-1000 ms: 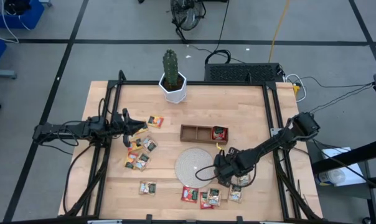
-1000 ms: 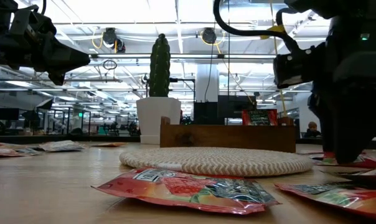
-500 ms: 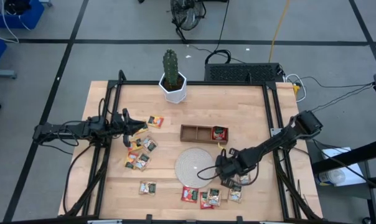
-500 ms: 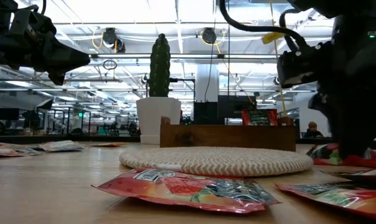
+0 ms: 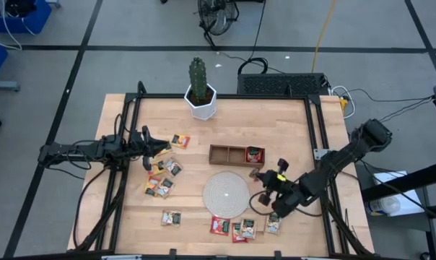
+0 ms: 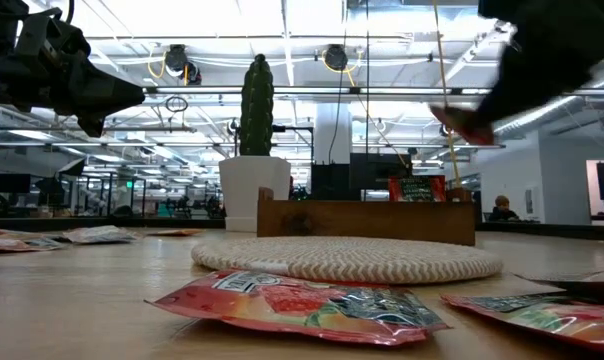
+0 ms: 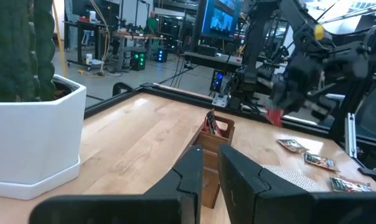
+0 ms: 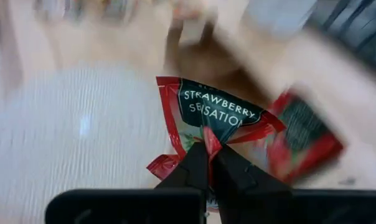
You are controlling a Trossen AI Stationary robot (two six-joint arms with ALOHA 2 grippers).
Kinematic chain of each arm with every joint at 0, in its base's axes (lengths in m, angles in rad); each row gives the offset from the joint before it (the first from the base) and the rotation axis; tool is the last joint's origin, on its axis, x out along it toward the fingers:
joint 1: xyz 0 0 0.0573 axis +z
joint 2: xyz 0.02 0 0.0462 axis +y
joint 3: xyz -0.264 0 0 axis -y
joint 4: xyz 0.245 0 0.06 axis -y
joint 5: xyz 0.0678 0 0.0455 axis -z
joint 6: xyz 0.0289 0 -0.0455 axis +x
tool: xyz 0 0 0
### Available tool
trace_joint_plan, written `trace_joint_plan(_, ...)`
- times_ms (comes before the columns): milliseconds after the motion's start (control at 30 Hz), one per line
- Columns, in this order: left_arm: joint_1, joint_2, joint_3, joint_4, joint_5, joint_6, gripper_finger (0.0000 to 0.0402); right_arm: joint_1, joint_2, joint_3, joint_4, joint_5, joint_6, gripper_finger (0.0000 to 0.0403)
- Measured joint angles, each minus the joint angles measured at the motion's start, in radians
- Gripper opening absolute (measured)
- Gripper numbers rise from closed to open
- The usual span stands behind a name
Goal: Pick & Place Tea
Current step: Put the red tea bag into the right section of the wooden organizer
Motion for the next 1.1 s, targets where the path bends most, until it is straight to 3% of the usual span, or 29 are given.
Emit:
trace_joint_plan(67,0.000,0.000,0.000,0.000,0.000,0.000,0.0051,-0.004,0.012,-0.059,0.127,0.108,-0.038,0.0003)
trace_joint_plan(200,0.000,0.000,0.000,0.000,0.000,0.000,0.0051,-0.056,0.038,-0.205,0.492,0.204,-0.183,0.0002)
trace_joint_plan(367,0.000,0.000,0.000,0.000,0.000,0.000,0.0051,-0.135,0.078,-0.373,0.911,0.216,-0.296,0.0001)
trace_joint_plan(433,0.000,0.000,0.000,0.000,0.000,0.000,0.0051,-0.161,0.079,-0.412,0.992,0.216,-0.319,0.0001)
trace_joint_plan(800,0.000,0.000,0.000,0.000,0.000,0.000,0.0051,-0.259,0.079,-0.438,1.094,0.051,-0.421,0.0002)
trace_joint_plan(1100,0.000,0.000,0.000,0.000,0.000,0.000,0.0051,-0.301,0.079,-0.437,1.069,0.048,-0.453,0.0003)
